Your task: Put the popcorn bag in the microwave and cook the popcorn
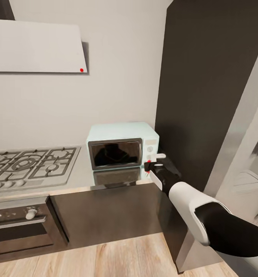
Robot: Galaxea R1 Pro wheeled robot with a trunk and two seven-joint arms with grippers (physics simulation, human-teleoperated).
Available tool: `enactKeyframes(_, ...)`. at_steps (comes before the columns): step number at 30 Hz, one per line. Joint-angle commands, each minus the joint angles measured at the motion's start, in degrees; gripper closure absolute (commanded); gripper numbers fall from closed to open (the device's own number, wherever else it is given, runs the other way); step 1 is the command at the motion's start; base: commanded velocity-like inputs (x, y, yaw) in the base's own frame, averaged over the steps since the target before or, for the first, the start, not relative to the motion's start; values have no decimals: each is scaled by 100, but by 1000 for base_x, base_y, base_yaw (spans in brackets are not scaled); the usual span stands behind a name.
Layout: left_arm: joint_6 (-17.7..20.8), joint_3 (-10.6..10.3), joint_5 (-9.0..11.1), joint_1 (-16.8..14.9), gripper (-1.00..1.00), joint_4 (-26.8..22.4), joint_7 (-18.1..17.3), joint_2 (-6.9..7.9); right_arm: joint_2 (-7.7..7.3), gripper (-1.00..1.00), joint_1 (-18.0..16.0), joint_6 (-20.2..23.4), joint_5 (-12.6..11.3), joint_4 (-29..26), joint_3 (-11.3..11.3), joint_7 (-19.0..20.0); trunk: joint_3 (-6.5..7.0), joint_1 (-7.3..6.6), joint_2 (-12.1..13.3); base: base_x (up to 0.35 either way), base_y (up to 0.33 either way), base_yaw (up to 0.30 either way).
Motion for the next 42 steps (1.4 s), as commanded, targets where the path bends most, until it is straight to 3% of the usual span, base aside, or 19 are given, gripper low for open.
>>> enactKeyframes(1, -12, -37, 53, -4, -100, 7, -35, -23, 0, 100, -5, 29, -58, 86, 44, -52, -8, 3, -5, 68, 29, 1)
enactKeyframes(8, -19, -37, 47, -4, -100, 5, -35, -43, 0, 100, 3, -194, -60, 641, 32, -57, -8, 3, -5, 107, 27, 0)
enactKeyframes(21, -21, -37, 47, -4, -100, 4, -35, -43, 0, 100, 3, -227, -62, 668, 31, -57, -8, 3, -5, 206, 97, 0)
enactKeyframes(34, -21, -37, 47, -4, -100, 6, -35, -46, 0, 100, 25, -843, -117, 1054, -4, -32, -8, 3, -5, 46, 28, 0)
enactKeyframes(42, -21, -37, 47, -4, -100, 7, -33, -49, 0, 100, 27, -902, -130, 1092, -22, -22, -8, 3, -5, 105, 0, 0)
